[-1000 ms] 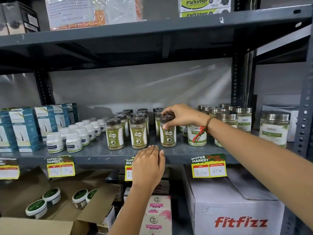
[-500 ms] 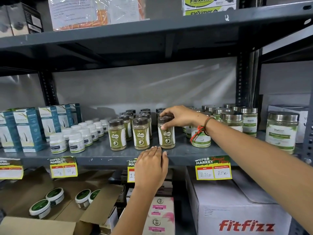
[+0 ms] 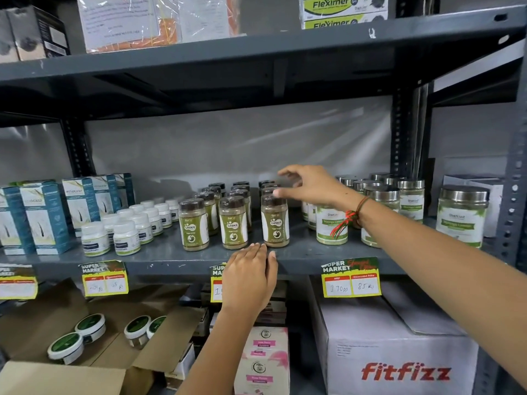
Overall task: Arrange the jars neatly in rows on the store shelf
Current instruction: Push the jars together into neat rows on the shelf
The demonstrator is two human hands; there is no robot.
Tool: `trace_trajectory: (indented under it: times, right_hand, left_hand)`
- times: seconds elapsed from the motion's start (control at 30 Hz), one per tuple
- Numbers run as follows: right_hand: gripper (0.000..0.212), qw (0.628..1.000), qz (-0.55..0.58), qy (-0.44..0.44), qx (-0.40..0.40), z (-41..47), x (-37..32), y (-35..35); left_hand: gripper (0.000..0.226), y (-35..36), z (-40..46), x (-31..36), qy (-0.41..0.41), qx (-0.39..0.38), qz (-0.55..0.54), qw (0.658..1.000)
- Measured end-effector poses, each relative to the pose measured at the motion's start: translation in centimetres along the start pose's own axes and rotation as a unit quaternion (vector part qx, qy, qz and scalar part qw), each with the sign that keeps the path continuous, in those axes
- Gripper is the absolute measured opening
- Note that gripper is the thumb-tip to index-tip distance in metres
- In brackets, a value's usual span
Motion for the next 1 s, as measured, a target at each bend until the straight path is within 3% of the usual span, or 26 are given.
trace_trajectory:
  times: [0.2,0.4,0.63,0.83,1.0]
  right_hand:
    - [0.033,0.983,0.024,0.032,0.181,-3.1,4.5,-7.8]
    - [0.034,0.948,-0.170,0.140,0.229,-7.6,11.3,-14.3]
    - [0.056,0.875,-0.400,0.236,0.139,-10.7,16.0,-15.9]
    - [0.062,0.847,-0.453,0.269,0.077,-11.0,16.9,-14.7]
    - [0.056,0.850,-0.445,0.275,0.058,-11.0,17.6,-14.5]
  left_hand:
    - [0.042,-0.4,-0.1,0.3,0.006,-0.003,0.002,1.000]
    - [0.037,-0.5,0.0,0.4,0.003,-0.007,0.008,1.000]
    - [0.034,-0.4,0.0,0.3,0.004,-0.019,0.005,1.000]
    - [0.035,-0.4,0.0,0.4,-0.004,-0.030,0.006,1.000]
    - [0.040,-0.2,0.1,0.2,0.002,-0.029,0.002,1.000]
Point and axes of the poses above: each hand's wrist, its own z-axis towards the middle knuckle, its own y-axis out of the palm, x = y × z, the point moved 7 cm from there along z, towards the middle knuckle, and after that the axes turned 12 degrees about y, right-handed, at the moved point
